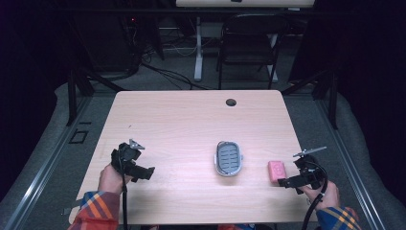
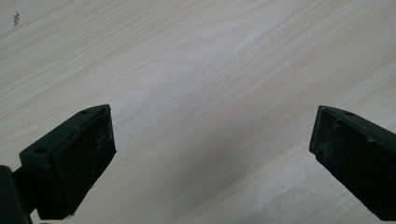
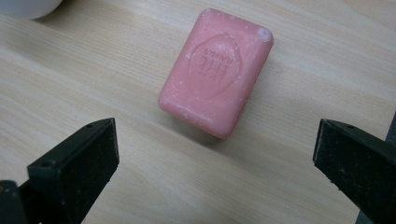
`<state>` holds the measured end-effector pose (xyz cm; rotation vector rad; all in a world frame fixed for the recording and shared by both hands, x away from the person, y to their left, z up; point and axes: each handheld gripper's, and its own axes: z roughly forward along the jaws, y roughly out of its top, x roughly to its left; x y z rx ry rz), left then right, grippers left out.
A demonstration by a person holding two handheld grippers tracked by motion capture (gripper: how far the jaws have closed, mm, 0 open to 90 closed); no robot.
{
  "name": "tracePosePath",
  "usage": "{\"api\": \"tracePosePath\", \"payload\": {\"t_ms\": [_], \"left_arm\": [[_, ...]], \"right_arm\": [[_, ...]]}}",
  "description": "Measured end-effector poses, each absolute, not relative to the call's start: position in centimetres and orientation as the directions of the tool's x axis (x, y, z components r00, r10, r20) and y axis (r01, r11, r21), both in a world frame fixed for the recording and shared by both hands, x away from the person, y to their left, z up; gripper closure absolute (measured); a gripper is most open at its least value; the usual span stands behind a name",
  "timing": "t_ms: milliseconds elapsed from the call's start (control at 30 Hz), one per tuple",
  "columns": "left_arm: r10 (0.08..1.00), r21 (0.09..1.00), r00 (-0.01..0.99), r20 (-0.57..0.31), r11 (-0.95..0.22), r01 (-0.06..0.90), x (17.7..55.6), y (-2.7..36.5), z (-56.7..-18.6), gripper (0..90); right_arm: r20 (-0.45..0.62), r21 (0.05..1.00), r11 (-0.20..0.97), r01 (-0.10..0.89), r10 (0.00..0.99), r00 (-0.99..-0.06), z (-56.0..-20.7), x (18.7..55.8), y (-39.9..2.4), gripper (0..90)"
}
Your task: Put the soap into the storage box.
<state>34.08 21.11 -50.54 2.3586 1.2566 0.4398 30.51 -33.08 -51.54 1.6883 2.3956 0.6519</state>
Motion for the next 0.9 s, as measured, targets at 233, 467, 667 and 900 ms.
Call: {"api": "tracePosePath", "payload": {"t_ms": [233,467,667,900], "left_arm": [[0.84,0.511,0.537,0.075,-0.495,0.703,34.0,21.1,-50.5,0.0],[0.844,0.5,0.534,0.05,-0.484,0.718,34.1,21.2,-50.6,0.0],[0.85,0.507,0.524,0.051,-0.474,0.72,34.1,21.5,-50.5,0.0],[0.847,0.506,0.527,0.066,-0.483,0.714,34.1,21.5,-50.4,0.0]], "right_arm": [[0.125,0.409,0.272,0.871,0.929,-0.349,-51.6,30.5,-33.0,0.0],[0.118,0.417,0.281,0.865,0.926,-0.358,-51.4,30.6,-32.7,0.4],[0.111,0.421,0.298,0.857,0.921,-0.374,-51.3,30.6,-32.1,0.4],[0.114,0.428,0.306,0.85,0.915,-0.387,-51.1,30.9,-31.6,0.4]]}}
